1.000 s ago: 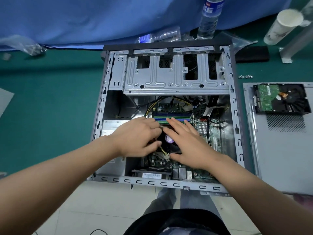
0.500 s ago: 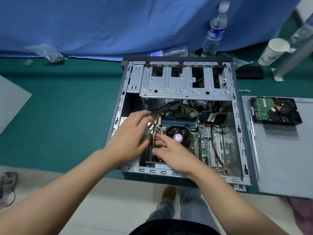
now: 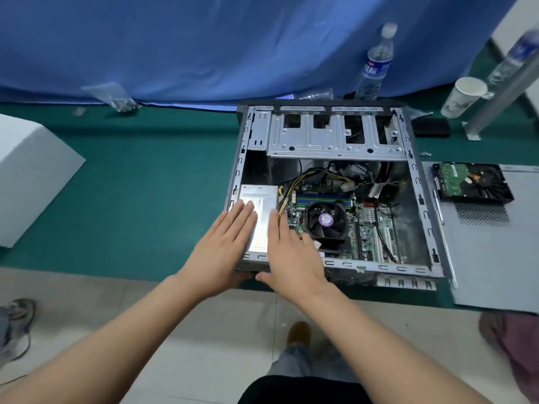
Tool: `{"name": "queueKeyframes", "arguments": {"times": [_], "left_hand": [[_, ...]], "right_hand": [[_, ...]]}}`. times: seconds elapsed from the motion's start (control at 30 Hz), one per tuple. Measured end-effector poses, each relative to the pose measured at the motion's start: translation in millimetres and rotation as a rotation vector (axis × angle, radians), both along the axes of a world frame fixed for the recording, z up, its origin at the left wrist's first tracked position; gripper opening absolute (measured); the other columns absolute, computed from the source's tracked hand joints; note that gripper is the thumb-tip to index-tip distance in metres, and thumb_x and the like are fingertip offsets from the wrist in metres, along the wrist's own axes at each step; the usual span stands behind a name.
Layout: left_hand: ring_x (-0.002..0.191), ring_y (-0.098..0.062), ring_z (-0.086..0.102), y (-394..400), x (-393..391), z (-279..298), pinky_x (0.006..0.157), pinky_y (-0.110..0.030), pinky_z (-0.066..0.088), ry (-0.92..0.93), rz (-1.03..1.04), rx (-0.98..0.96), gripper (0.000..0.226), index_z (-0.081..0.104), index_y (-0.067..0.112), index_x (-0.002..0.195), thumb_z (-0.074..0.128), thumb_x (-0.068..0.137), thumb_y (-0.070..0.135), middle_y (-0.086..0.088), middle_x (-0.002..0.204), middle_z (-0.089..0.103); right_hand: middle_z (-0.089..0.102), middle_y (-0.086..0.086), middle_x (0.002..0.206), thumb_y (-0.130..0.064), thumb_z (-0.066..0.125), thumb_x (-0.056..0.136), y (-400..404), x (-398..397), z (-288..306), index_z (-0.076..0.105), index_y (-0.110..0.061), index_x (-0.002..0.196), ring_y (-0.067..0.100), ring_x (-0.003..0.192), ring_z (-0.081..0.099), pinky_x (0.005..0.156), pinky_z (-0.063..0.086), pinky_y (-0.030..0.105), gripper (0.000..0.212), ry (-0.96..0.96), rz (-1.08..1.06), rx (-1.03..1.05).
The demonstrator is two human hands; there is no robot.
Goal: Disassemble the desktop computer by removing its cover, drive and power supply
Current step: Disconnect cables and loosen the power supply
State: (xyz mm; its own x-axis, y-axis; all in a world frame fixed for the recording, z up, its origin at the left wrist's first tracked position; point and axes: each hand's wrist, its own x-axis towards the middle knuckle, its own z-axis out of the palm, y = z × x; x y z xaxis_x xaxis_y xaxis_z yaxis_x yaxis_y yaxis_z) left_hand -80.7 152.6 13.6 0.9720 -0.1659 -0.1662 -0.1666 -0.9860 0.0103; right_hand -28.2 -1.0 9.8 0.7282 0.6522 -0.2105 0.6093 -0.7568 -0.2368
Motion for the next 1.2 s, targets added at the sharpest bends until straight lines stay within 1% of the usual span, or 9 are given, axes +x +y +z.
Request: {"name": "queueKeyframes", "arguments": {"times": [0.1,0.27,0.47,0.57,0.67,0.83,0.93,1.03,1.2], "left_hand": [[0.141,-0.04,0.02,-9.1,0.2,1.4,0.115,-0.05,0.022,-0.057,0.054,-0.026,0.102,0.033,-0.006,0.143,0.082,0.068,0.044,-0.021,0.151,0.029],[0.138,-0.045,0.025,-12.0,-0.5,-1.5,0.113,-0.052,0.027,-0.063,0.075,-0.003,0.1,0.038,-0.009,0.139,0.087,0.063,0.034,-0.03,0.147,0.031],[0.137,-0.047,0.027,-12.3,-2.8,-4.3,0.112,-0.053,0.027,-0.095,0.085,-0.01,0.088,0.04,-0.01,0.138,0.085,0.067,0.017,-0.033,0.145,0.033],[0.131,-0.05,0.037,-13.4,-1.7,-10.3,0.106,-0.057,0.035,-0.172,0.092,-0.016,0.076,0.047,-0.012,0.132,0.077,0.062,-0.008,-0.035,0.138,0.041],[0.123,-0.05,0.046,-15.3,0.9,-16.2,0.098,-0.059,0.042,-0.292,0.117,-0.058,0.066,0.054,-0.013,0.125,0.064,0.06,-0.022,-0.035,0.131,0.049],[0.126,-0.047,0.045,-14.0,0.5,-18.9,0.102,-0.057,0.038,-0.319,0.118,-0.051,0.065,0.053,-0.011,0.126,0.068,0.063,-0.014,-0.032,0.133,0.049],[0.14,-0.039,0.027,-10.8,-0.7,-15.0,0.117,-0.045,0.021,-0.206,0.121,-0.093,0.07,0.042,-0.008,0.136,0.071,0.073,0.005,-0.027,0.148,0.033],[0.147,-0.03,0.005,-1.9,-2.3,-9.9,0.121,-0.036,0.005,-0.113,0.073,-0.13,0.08,0.028,-0.001,0.146,0.065,0.084,0.034,-0.018,0.157,0.013],[0.145,-0.004,0.007,14.5,7.7,15.3,0.117,-0.022,0.01,0.016,0.169,-0.383,0.068,0.036,0.02,0.147,0.054,0.089,0.052,0.006,0.157,0.017]], "right_hand": [[0.017,0.023,0.153,-0.046,0.068,0.079,2.4,-4.3,-7.7,-0.008,0.002,0.146,0.028,0.129,0.042,0.102,0.035,0.038,0.112,-0.112,-0.019,-0.03],[0.058,0.016,0.118,-0.036,0.063,0.085,2.6,-5.0,-16.4,-0.003,0.006,0.146,0.025,0.095,0.061,0.081,0.045,0.032,0.099,-0.222,0.004,-0.045],[0.065,0.013,0.102,-0.03,0.065,0.083,3.7,-5.1,-17.0,0.007,0.008,0.146,0.023,0.074,0.065,0.062,0.043,0.03,0.093,-0.279,0.017,-0.134],[0.065,0.018,0.116,-0.035,0.065,0.081,4.2,-7.0,-20.6,0.019,0.004,0.146,0.021,0.075,0.068,0.064,0.047,0.028,0.089,-0.334,0.017,-0.173],[0.069,0.012,0.105,-0.036,0.065,0.078,4.9,-6.2,-17.7,0.028,0.0,0.144,0.019,0.072,0.068,0.065,0.048,0.027,0.084,-0.384,-0.027,-0.183],[0.056,0.014,0.126,-0.05,0.058,0.083,5.4,-2.9,-23.0,-0.001,0.002,0.147,0.026,0.09,0.065,0.071,0.04,0.035,0.101,-0.276,-0.018,-0.034],[0.051,0.008,0.135,-0.07,0.044,0.081,-0.5,0.8,-14.6,0.004,-0.009,0.149,0.027,0.096,0.064,0.064,0.036,0.034,0.1,-0.184,-0.034,0.082],[0.055,0.004,0.133,-0.066,0.036,0.087,-10.1,17.0,-7.2,0.013,-0.023,0.15,0.029,0.112,0.057,0.078,0.041,0.038,0.079,0.074,-0.104,0.239],[0.061,0.001,0.122,-0.045,0.062,0.084,-12.4,38.2,-0.8,0.023,-0.037,0.142,0.027,0.111,0.057,0.093,0.047,0.043,0.07,0.439,-0.226,0.407]]}}
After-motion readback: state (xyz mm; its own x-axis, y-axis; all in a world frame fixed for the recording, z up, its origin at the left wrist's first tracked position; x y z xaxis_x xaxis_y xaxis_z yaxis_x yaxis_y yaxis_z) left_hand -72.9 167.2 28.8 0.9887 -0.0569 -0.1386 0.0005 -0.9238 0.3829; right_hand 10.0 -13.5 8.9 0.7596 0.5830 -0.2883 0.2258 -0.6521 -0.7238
